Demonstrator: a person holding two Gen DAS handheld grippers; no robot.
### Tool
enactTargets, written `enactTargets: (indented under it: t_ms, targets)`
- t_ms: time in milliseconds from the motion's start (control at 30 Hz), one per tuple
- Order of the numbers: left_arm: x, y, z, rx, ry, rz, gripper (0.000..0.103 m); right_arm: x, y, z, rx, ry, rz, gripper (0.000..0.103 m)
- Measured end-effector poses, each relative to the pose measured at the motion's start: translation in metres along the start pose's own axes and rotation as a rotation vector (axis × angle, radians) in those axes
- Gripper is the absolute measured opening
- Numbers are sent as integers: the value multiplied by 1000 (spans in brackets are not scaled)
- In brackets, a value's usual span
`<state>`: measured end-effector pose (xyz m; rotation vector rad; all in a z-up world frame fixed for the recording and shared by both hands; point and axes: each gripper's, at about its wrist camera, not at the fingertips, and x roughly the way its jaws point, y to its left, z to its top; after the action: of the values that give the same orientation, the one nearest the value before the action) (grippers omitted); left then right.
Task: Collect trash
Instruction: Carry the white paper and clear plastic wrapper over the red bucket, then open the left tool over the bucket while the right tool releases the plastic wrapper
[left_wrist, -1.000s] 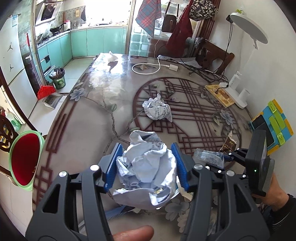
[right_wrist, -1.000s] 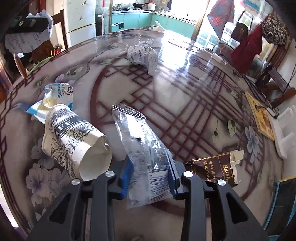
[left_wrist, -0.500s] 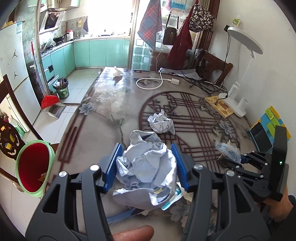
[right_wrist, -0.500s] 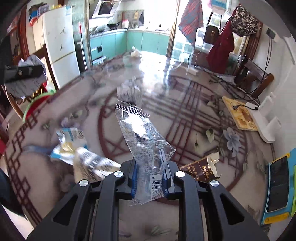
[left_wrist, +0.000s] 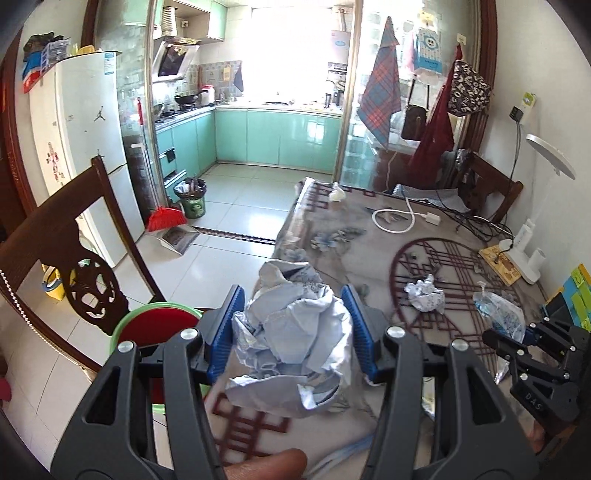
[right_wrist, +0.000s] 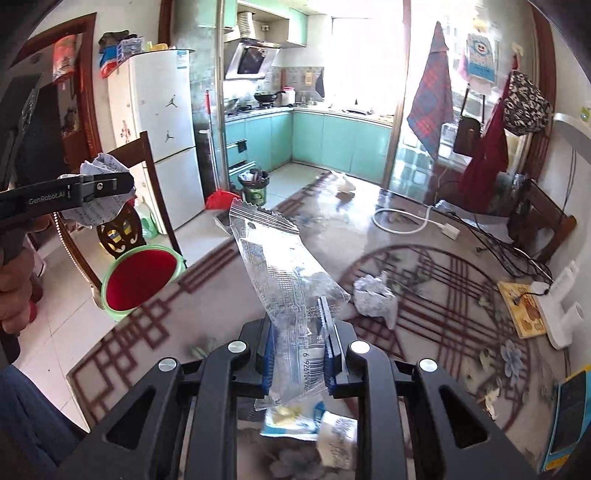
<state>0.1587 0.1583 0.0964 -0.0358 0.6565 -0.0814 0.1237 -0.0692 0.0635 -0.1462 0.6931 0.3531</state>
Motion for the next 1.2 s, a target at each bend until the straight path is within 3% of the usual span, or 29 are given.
enactTargets:
  t_ms: [333,567,800,967,1100,1200]
  targets:
    - [17,111,-2,-137,38,115,52,45,90,38,-79,6,115,20]
    - [63,168,-25,-172,144,225,52,80,135,57,-97,23,174,20]
    - [108,201,-45,-189,242,248,53,113,163,66,-101,49,204,20]
    - [123,216,-49,-215,275,255,67,130,167,70,-100,61,198,20]
    - [114,228,-42,-269,247,266,89,143,175,73,-106,72,201,20]
    - [102,232,-35,-272,207,306,94,153,181,74,-106,81,213,20]
